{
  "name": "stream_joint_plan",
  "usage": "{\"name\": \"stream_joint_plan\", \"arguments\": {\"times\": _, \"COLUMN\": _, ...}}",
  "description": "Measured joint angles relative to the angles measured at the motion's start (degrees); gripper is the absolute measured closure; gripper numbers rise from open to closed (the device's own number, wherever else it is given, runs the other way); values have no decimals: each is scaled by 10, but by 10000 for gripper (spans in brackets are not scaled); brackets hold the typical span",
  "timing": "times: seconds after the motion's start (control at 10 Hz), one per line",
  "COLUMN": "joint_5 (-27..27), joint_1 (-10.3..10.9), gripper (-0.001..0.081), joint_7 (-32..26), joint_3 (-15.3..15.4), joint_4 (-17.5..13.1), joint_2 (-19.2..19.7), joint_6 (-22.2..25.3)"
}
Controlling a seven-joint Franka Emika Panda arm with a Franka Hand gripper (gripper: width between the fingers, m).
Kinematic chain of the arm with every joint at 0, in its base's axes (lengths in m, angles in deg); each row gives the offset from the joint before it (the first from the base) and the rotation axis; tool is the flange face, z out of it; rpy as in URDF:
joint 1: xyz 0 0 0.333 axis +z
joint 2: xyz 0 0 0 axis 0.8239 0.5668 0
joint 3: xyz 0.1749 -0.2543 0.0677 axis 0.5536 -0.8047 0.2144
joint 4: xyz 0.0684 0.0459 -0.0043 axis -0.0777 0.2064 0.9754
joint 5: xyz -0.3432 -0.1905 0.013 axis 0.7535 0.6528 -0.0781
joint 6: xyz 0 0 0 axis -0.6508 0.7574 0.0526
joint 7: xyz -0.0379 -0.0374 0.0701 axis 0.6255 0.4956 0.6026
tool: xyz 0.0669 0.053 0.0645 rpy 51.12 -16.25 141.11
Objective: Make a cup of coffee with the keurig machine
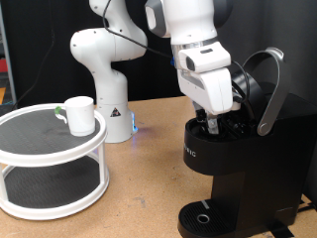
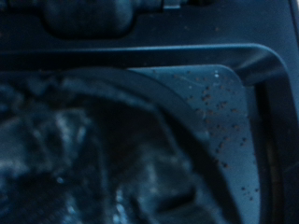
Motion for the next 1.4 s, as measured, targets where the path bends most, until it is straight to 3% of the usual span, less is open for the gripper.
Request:
{"name": "stream_joint_plan", "arguments": {"times": 0.6, "joint_5": 6, "joint_1": 0, "gripper": 332, "joint_7": 16, "joint_3": 5, "joint_4": 0, "joint_2": 13, "joint_6": -5}}
{"name": "stream_joint_plan", "arguments": {"times": 0.7, "joint_5": 6, "joint_1": 0, "gripper": 157, "joint_7": 16, "joint_3": 5, "joint_4": -1, "joint_2": 15, "joint_6": -14}}
{"name": "stream_joint_plan", "arguments": {"times": 0.8, "joint_5": 5, "joint_1": 0, "gripper": 157, "joint_7": 16, "joint_3": 5, "joint_4": -1, "joint_2": 15, "joint_6": -19}}
{"name": "stream_joint_plan", "arguments": {"times": 0.9, "joint_5": 1, "joint_1": -1, "gripper": 33, "joint_7": 16, "joint_3": 5, "joint_4": -3, "joint_2": 15, "joint_6": -19}}
{"name": "stream_joint_plan", "arguments": {"times": 1.4, "joint_5": -55, "joint_1": -3, "gripper": -1, "joint_7": -58, "joint_3": -16, "joint_4": 1, "joint_2": -4, "joint_6": 24}}
